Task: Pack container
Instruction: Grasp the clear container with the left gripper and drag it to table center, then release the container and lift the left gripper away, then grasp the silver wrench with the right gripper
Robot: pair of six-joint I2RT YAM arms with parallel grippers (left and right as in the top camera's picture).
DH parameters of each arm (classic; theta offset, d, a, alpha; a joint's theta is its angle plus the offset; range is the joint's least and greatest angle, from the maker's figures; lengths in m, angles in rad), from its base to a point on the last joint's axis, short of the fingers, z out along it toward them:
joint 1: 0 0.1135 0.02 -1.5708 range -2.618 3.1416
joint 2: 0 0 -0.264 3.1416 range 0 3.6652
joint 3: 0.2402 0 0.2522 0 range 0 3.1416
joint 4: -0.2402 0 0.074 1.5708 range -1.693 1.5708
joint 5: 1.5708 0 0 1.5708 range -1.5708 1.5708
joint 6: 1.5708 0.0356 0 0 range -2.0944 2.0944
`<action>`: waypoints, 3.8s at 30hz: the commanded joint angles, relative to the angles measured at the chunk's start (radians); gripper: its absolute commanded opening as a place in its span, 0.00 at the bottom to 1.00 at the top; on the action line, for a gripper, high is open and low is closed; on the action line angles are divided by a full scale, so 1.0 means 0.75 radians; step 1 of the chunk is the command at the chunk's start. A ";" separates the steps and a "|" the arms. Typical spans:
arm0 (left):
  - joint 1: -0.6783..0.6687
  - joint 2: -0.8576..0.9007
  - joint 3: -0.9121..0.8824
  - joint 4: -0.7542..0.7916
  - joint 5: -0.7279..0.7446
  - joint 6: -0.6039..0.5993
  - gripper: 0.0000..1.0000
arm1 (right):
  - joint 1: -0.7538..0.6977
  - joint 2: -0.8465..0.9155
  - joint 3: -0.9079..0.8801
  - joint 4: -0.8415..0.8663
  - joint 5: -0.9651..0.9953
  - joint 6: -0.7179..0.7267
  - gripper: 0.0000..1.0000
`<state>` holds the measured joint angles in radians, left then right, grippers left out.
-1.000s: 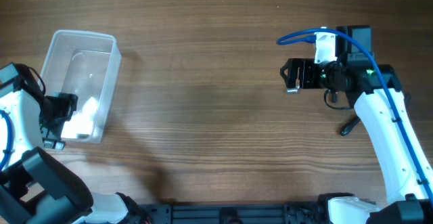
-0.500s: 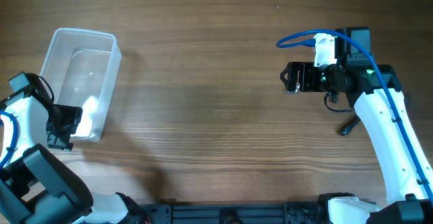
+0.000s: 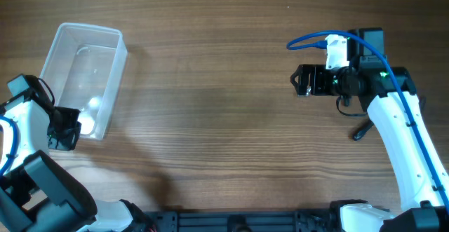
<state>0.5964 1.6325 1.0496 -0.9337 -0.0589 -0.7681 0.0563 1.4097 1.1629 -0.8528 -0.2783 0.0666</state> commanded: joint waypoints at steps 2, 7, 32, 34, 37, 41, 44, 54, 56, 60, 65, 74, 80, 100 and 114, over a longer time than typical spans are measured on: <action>0.006 0.005 -0.004 -0.010 0.034 0.002 0.04 | 0.003 0.001 0.029 -0.002 0.026 0.018 1.00; -0.009 -0.038 0.041 0.038 0.171 0.161 0.04 | 0.003 0.001 0.029 0.007 0.035 0.022 0.99; -1.171 0.106 0.230 0.139 0.014 0.733 0.04 | -0.234 -0.217 0.076 -0.135 0.341 0.262 1.00; -1.153 0.160 0.230 0.149 0.015 0.735 0.04 | -0.234 -0.217 0.076 -0.149 0.342 0.259 1.00; -1.088 0.219 0.230 0.159 0.016 0.735 0.04 | -0.234 -0.217 0.076 -0.176 0.341 0.254 1.00; -1.040 0.221 0.230 0.130 0.016 0.736 0.27 | -0.234 -0.217 0.076 -0.185 0.341 0.233 1.00; -1.015 0.219 0.230 0.114 0.017 0.735 0.76 | -0.234 -0.217 0.076 -0.186 0.341 0.228 1.00; -1.024 -0.028 0.409 0.085 0.049 0.750 1.00 | -0.234 -0.217 0.076 -0.192 0.268 0.229 1.00; -1.024 -0.159 0.477 0.077 0.082 0.781 1.00 | -0.233 -0.217 0.077 -0.234 0.254 0.350 1.00; -0.976 -0.345 0.486 0.108 0.062 0.768 1.00 | -0.182 -0.200 0.175 -0.315 0.425 0.454 1.00; -0.817 -0.394 0.486 0.027 0.075 0.699 1.00 | -0.166 -0.043 0.460 -0.360 0.440 0.616 1.00; -0.776 -0.392 0.486 -0.008 0.082 0.700 1.00 | -0.160 0.567 0.525 -0.277 0.194 0.892 1.00; -0.675 -0.390 0.486 -0.009 0.114 0.700 1.00 | -0.123 0.828 0.525 -0.247 0.195 0.892 1.00; -0.614 -0.387 0.486 -0.069 0.123 0.704 1.00 | -0.101 1.088 0.511 -0.194 0.340 0.950 1.00; -0.614 -0.387 0.486 -0.064 0.123 0.705 1.00 | -0.101 1.088 0.511 -0.191 0.336 0.921 0.18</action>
<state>0.1314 1.3388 1.4147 -0.9867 0.0174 -0.2302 -0.0269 2.1712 1.5616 -1.0054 -0.0418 0.7589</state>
